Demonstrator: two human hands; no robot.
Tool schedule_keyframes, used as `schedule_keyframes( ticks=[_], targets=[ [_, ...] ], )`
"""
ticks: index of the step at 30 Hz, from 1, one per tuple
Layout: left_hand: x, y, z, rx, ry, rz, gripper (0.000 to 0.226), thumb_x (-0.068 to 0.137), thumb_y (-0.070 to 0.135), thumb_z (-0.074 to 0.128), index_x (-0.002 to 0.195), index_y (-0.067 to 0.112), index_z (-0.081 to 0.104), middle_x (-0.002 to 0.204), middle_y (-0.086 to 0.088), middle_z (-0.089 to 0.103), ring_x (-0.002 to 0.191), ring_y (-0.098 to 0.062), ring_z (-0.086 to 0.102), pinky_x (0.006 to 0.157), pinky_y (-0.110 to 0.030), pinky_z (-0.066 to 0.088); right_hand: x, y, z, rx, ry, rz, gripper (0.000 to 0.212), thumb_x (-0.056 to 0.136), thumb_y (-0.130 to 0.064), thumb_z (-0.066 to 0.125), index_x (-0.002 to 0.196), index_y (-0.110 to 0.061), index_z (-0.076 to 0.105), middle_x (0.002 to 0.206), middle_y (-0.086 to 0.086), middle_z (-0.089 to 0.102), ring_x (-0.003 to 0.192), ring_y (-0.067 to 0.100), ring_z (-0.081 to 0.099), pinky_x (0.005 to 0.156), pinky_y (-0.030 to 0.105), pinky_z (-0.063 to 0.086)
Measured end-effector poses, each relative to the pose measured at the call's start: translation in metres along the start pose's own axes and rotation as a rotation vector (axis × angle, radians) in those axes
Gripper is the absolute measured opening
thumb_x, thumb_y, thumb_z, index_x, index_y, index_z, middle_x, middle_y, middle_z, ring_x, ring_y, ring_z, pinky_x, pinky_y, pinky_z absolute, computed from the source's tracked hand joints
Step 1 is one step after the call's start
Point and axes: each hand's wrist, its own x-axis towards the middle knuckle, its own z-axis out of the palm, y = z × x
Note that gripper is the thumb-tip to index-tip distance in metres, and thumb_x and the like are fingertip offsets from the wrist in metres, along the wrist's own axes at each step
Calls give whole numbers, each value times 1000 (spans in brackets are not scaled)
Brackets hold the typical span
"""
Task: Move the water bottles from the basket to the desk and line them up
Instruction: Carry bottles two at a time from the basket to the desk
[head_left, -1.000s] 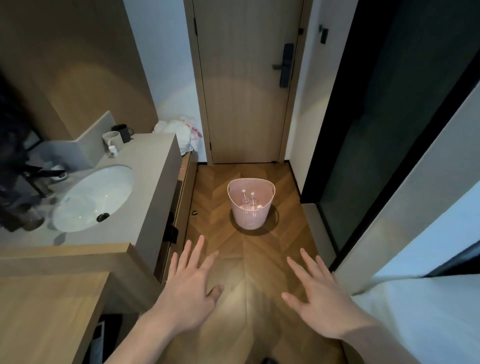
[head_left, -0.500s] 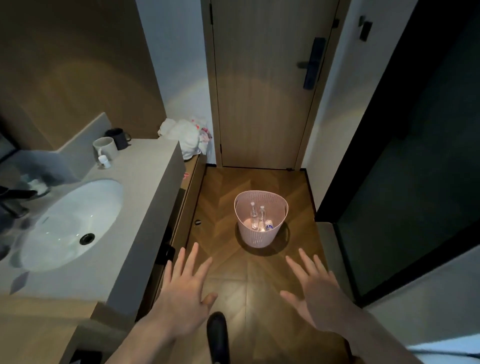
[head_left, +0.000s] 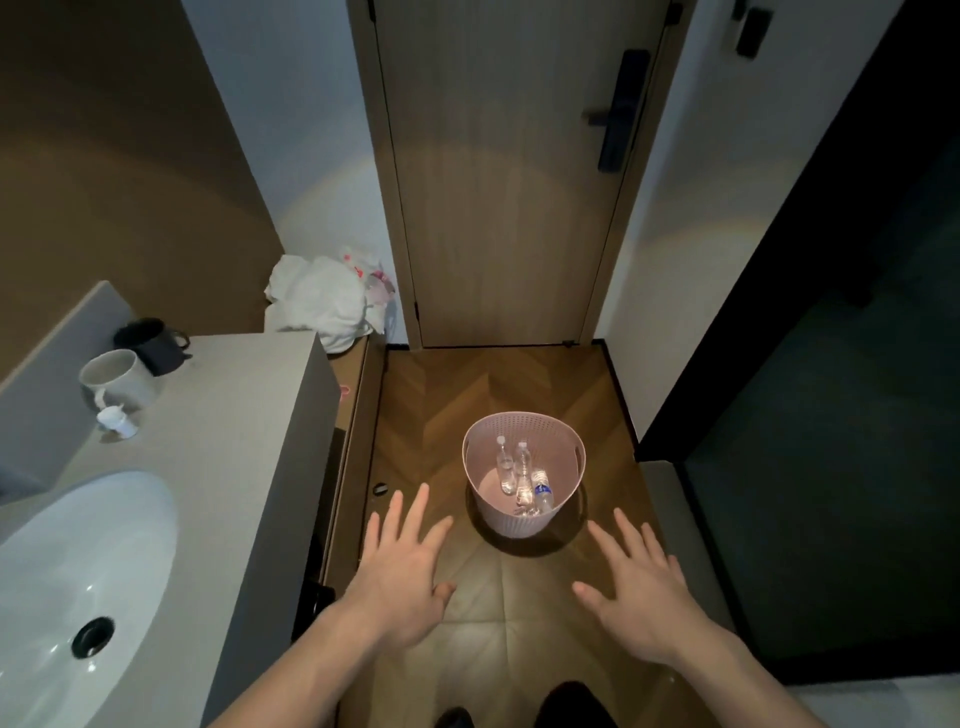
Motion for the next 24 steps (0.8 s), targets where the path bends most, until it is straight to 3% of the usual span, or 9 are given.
schedule_keyframes(
  ticks=[12,20,24],
  targets=[
    [217,13,-32,2,-108,0,74,103,48,49,166,33,13,173,-3,-18,159,-32,-18,127,-51,-7,191,17,-76,110,-49,-6,84,103,-61,53,168,-43,4,178,-6,-9,164,29,-6,131,55,8],
    [344,27,-33,-108,-267,-89,78,100,39,54,166,28,14,174,-4,-12,160,-32,-10,130,-51,-2,340,26,-97,103,-257,-65,83,103,-50,60,169,-37,11,178,-7,-2,164,27,-1,131,54,11],
    [403,19,-18,-119,-313,-114,79,98,38,55,165,26,16,174,-5,-11,160,-31,-9,130,-50,-2,397,31,-89,130,-225,-50,76,102,-53,54,168,-35,20,176,-5,14,161,26,18,129,45,24]
  ],
)
